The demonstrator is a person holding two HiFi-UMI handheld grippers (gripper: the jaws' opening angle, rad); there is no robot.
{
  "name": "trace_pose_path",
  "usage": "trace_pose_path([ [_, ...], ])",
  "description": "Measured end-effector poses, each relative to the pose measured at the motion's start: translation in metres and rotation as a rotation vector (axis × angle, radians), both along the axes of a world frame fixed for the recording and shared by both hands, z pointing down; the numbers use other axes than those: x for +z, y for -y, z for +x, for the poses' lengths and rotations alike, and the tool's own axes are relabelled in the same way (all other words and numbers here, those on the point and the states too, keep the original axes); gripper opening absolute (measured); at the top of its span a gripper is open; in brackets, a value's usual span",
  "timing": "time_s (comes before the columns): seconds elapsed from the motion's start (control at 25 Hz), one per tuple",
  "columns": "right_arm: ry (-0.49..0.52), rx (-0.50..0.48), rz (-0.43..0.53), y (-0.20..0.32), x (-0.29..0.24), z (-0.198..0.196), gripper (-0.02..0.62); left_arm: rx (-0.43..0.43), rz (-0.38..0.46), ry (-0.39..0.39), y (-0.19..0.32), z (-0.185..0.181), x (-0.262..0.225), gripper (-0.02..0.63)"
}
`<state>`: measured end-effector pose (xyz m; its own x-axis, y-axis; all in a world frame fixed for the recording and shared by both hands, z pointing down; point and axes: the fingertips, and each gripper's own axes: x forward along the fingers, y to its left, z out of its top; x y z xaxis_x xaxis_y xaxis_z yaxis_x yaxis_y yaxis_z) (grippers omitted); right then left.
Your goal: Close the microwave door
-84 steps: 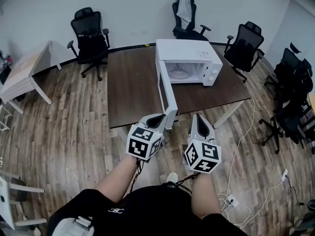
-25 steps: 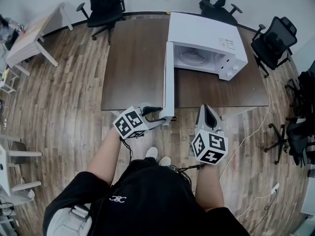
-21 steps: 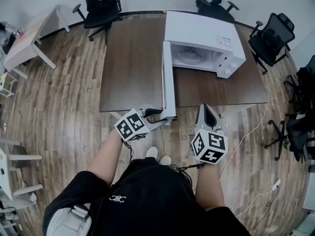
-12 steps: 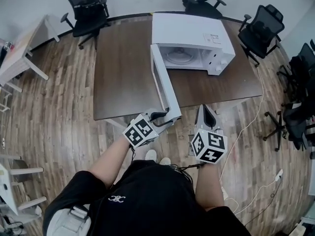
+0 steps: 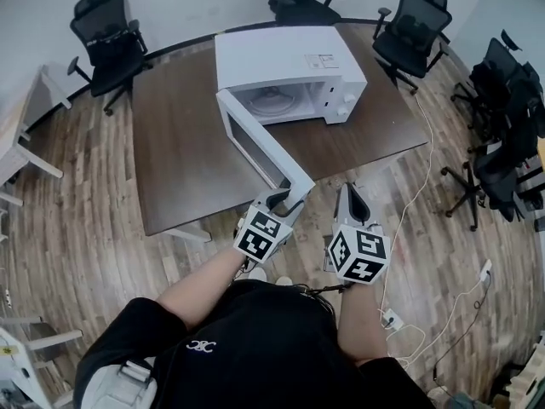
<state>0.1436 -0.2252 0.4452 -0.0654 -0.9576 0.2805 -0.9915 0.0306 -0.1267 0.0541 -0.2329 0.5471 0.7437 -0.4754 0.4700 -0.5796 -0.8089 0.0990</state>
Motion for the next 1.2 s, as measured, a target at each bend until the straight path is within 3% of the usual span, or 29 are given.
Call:
trace_pose_path([
  [0.68,-0.010,0.195,-0.005,-0.003,0.003,0.043,0.009,-0.028,-0.016,-0.023,0.045,0.056,-0.003,0.137],
  [1.2,-0.008,0.204,-0.024,0.015,0.008,0.054,0.009,-0.032,-0.035,-0.037,0.068,0.076,-0.003,0.130],
])
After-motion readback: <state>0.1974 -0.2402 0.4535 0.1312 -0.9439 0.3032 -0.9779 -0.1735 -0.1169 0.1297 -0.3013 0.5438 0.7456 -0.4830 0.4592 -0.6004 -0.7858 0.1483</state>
